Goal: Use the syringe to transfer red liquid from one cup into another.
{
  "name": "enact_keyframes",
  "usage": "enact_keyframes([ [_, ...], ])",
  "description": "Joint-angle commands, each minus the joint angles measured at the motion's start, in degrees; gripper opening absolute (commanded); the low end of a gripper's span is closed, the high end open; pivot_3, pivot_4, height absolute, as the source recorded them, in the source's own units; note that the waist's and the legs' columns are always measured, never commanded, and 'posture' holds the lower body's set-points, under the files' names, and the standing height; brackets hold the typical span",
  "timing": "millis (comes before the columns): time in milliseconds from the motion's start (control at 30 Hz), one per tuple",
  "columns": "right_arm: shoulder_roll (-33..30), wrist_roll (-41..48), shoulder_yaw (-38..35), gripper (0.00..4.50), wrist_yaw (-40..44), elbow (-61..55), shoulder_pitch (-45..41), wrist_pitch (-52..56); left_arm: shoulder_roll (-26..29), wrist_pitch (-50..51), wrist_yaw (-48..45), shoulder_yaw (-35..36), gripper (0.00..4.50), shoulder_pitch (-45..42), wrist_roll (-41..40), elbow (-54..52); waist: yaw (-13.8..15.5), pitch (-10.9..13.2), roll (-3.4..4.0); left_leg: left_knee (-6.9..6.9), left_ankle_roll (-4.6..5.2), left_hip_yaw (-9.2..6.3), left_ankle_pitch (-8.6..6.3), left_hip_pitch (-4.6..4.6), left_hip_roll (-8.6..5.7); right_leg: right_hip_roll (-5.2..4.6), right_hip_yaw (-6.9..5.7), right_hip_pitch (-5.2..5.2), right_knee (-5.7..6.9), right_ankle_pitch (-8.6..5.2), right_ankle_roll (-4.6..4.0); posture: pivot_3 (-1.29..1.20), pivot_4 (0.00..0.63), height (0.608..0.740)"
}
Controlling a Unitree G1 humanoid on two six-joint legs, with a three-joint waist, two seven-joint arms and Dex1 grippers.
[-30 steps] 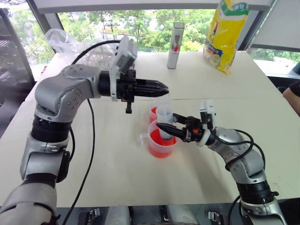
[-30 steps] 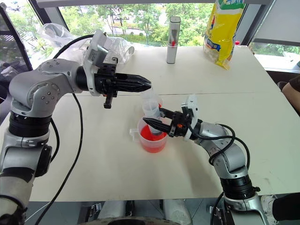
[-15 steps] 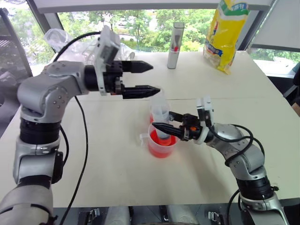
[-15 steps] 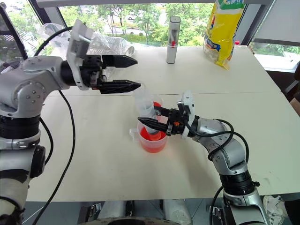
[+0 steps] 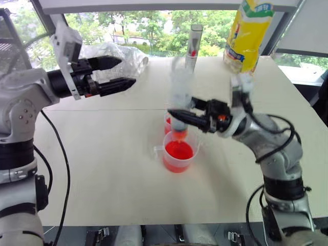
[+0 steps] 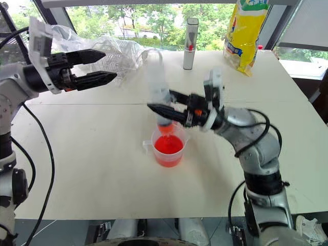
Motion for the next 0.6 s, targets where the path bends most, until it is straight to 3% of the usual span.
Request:
enact_keyframes([
  [33,0.0,0.4,-3.5,1.40,0.4,8.5,-8.4,-1.4,-0.8,-1.8,0.9,0.0,4.44,1.6,0.5,-3.0,0.1,0.0,-0.01,-0.01,0.00,0.00,0.00,0.02,0.00,0.00,0.00,0.01,0.00,0.00,0.00,0.00,0.150,0.740],
  [200,2.0,-5.3,-1.6,1.40,4.2,22.0,-14.6,-7.4,-1.9,-2.1,2.0,-0.8,4.44,3.4,1.0,-5.4,0.1,0.0,-0.02,-0.06,0.01,-0.02,0.00,-0.05,-0.03,0.02,0.03,-0.04,-0.05,-0.01,-0.02,0.00,0.150,0.740],
  [367,4.9,-11.3,0.6,1.40,8.0,32.2,-15.0,-14.8,-2.9,-1.6,3.1,-1.3,4.44,2.5,0.5,-6.5,0.0,0.0,0.00,-0.05,0.01,-0.02,0.00,-0.10,-0.02,0.01,0.06,-0.09,-0.03,0.00,-0.01,0.00,0.150,0.740],
  [600,6.7,-14.0,1.0,1.40,10.0,35.3,-13.4,-18.3,-4.9,-1.6,4.5,-2.1,4.44,-2.4,0.3,-5.0,0.0,0.0,0.00,-0.04,0.00,-0.02,0.00,-0.13,0.00,-0.01,0.05,-0.10,-0.02,0.00,0.00,0.00,0.150,0.740],
])
